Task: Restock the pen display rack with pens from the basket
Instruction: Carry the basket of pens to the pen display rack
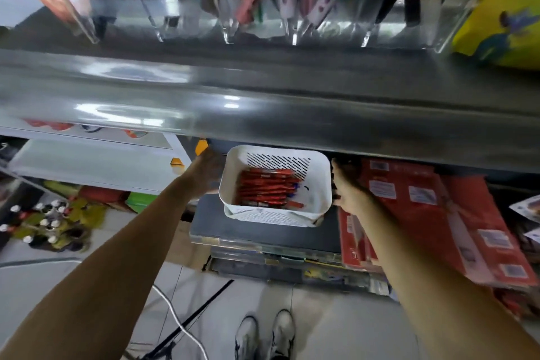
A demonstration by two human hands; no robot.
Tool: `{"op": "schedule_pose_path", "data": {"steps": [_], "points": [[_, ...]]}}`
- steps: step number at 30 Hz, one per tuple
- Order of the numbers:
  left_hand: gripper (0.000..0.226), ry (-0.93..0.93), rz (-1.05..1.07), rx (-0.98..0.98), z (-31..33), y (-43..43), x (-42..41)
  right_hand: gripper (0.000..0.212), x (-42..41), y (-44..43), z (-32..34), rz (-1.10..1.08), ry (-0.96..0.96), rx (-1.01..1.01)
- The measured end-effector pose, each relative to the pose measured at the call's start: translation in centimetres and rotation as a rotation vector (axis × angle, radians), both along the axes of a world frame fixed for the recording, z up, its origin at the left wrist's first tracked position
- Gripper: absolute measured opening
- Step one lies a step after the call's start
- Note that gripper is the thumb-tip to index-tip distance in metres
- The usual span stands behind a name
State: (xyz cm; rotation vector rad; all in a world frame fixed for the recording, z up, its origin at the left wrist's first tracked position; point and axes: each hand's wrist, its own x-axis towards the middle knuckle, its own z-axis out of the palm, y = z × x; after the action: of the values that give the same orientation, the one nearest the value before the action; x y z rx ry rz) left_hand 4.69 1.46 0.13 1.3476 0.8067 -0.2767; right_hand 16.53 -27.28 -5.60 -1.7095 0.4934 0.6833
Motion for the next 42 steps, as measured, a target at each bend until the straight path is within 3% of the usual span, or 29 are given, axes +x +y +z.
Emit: {"op": "schedule_pose_path", "data": {"steps": [2, 3, 6, 11, 15, 21, 24, 26, 33, 42], "points": [[0.047, 0.031, -0.007, -0.064, -0.1, 0.3, 0.4, 0.067, -1.2, 0.7, 2.6, 0.044, 0.056, 0.032], [0.046, 0.046, -0.011, -0.087, -0.1, 0.3, 0.4, 0.059, -1.6, 1.0, 3.6, 0.055, 0.083, 0.041], [0.043, 0.058, -0.007, -0.199, -0.4, 1.6, 0.1, 0.062, -1.6, 0.5, 3.4, 0.075, 0.093, 0.052], [0.045, 0.106, -0.014, -0.261, -0.4, 3.2, -0.6, 0.034, -2.0, -0.3, 3.9, 0.049, 0.150, 0.071], [0.065, 0.190, -0.013, -0.253, -0.9, 3.5, -0.9, 0.026, -2.5, -0.8, 3.6, 0.049, 0.220, 0.035], [0.071, 0.274, -0.013, -0.173, -1.5, 2.4, -0.4, 0.054, -3.3, 0.9, 3.4, 0.021, 0.227, 0.020], [0.073, 0.283, 0.012, -0.166, -1.8, 2.0, -0.3, 0.087, -3.2, 1.9, 3.4, 0.034, 0.241, 0.018], [0.066, 0.270, 0.002, -0.137, -1.8, 2.0, -0.5, 0.095, -2.5, 1.5, 1.6, 0.039, 0.244, 0.010], [0.058, 0.301, -0.060, -0.027, -1.9, 1.6, -1.9, 0.076, -5.2, 1.4, 3.5, -0.010, 0.274, -0.021], [0.057, 0.269, -0.098, -0.068, -0.9, 1.3, -2.7, 0.086, -7.4, 0.6, 4.0, -0.052, 0.199, -0.026]]}}
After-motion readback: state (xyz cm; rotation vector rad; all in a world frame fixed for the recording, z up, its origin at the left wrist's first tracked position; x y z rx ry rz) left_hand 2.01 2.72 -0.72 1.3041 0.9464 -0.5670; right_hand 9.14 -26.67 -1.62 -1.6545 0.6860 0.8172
